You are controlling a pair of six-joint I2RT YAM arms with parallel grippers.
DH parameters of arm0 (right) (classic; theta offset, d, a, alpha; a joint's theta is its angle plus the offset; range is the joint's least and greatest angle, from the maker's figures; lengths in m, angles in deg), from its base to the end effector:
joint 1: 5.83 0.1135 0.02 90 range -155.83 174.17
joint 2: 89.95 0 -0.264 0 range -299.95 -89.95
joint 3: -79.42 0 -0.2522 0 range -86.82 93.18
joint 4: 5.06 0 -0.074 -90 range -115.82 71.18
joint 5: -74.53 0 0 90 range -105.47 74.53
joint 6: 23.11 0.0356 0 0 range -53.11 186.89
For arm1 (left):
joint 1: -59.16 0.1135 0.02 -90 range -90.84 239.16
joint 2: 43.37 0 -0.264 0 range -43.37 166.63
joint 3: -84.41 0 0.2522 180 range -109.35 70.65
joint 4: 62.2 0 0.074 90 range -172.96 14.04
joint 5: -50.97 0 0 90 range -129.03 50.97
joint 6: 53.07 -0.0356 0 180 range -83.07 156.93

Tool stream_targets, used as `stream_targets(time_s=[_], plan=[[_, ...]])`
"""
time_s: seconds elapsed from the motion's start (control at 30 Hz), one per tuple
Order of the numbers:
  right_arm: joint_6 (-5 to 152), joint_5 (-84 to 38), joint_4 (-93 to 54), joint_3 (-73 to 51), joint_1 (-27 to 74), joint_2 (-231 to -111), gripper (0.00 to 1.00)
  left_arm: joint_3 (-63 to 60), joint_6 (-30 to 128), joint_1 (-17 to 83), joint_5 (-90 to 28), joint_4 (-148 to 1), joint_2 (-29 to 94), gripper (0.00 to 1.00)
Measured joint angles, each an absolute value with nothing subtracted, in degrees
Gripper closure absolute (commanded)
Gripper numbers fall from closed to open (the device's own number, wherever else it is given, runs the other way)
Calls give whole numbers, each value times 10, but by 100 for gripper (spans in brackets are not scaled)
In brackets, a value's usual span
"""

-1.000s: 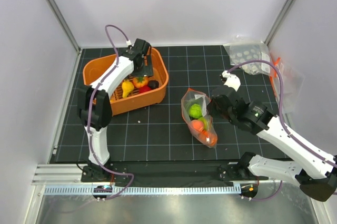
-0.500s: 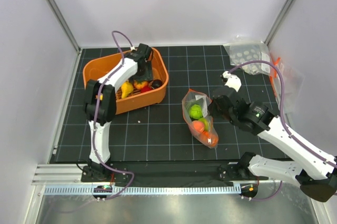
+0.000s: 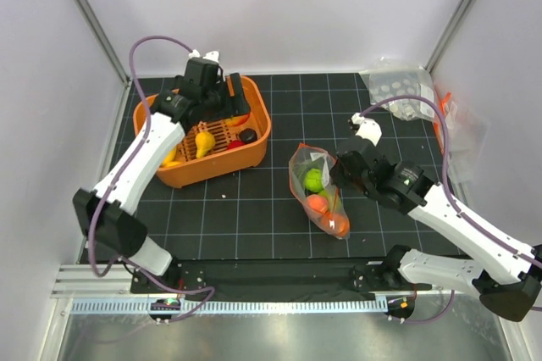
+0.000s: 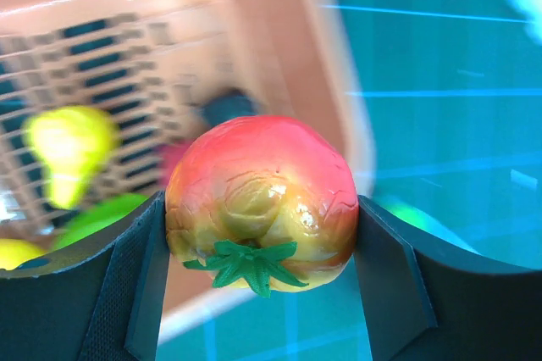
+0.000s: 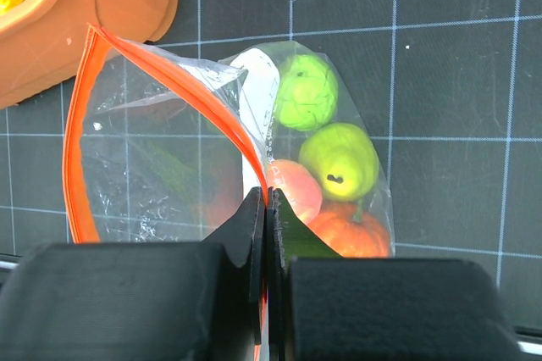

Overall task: Place the food in the zip-top bag and seal the zipper
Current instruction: Pick up the fake vegetable from the bin, then place the fake vegetable in the zipper food storage bag.

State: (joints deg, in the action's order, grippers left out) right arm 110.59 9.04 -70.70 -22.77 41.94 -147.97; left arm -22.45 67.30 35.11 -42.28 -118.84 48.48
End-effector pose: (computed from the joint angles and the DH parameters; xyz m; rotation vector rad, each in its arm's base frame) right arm 0.1397 0.1319 0.3465 0.1205 2.2996 0.3184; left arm 0.3241 -0.1424 0.3699 -0.1583 2.3277 -0.4202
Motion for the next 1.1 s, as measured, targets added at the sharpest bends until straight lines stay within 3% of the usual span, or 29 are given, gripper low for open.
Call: stream_targets(time_s=[0.3,0.53,0.9,0.93,1.0,1.1], plan=[[1105,87,-692,-227,419,-1493,99,-162,757,227,-331,-1140,365,64],[1110,89,-688,-227,419,-1496,99,-123,825,125,-311,-1099,363,66],[1119,114,-688,-227,419,-1495,99,-122,861,54,-311,-1068,400,63],[1119,116,-689,-227,419,-1494,99,-121,862,51,-312,-1069,405,62],[1120,120,-691,-227,419,-1492,99,-120,862,44,-315,-1071,413,48],[1121,125,-695,-227,419,-1488,99,-117,862,36,-322,-1075,420,16]])
